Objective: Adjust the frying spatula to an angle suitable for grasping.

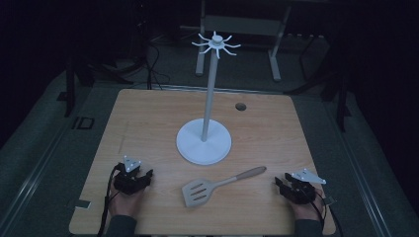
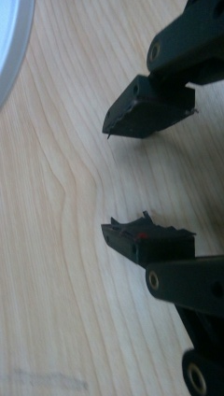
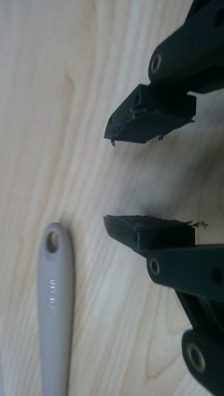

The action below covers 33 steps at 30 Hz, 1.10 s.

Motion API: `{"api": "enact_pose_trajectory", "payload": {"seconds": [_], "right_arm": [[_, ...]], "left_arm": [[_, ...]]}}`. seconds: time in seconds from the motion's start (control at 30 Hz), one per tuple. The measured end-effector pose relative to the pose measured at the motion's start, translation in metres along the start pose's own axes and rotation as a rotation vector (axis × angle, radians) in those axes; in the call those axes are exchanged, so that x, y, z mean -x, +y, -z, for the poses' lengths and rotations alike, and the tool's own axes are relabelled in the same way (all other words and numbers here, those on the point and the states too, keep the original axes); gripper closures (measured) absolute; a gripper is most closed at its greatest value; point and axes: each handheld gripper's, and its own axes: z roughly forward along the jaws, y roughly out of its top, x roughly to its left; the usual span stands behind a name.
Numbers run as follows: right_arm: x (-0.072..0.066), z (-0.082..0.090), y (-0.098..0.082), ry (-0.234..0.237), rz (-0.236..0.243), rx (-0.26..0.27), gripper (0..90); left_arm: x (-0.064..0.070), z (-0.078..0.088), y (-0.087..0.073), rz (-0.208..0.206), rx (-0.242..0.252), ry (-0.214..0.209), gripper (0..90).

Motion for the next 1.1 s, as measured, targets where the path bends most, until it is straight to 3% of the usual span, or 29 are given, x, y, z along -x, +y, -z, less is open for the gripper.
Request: {"api": "enact_pose_trajectory", "payload": {"seconds": [0.2,0.23,0.53,0.77,1.1], "right_arm": [[0.002,0.001,0.0,-0.014,-0.007,0.019,52.4],[0.003,0.002,-0.001,-0.022,-0.016,0.023,51.6],[0.002,0.003,0.0,-0.035,-0.034,0.031,51.6],[-0.003,0.003,0.003,-0.051,0.002,0.035,48.7],[-0.002,0.004,0.004,-0.067,-0.003,0.042,48.4]], "left_arm": [[0.003,0.005,0.003,-0.008,0.022,-0.037,49.2],[0.004,0.009,0.005,0.006,0.032,-0.086,50.0],[0.018,0.027,0.02,-0.053,0.066,-0.125,51.4],[0.027,0.024,0.034,-0.06,0.051,-0.159,53.7],[0.049,0.027,0.061,-0.132,0.056,-0.182,54.2]]}}
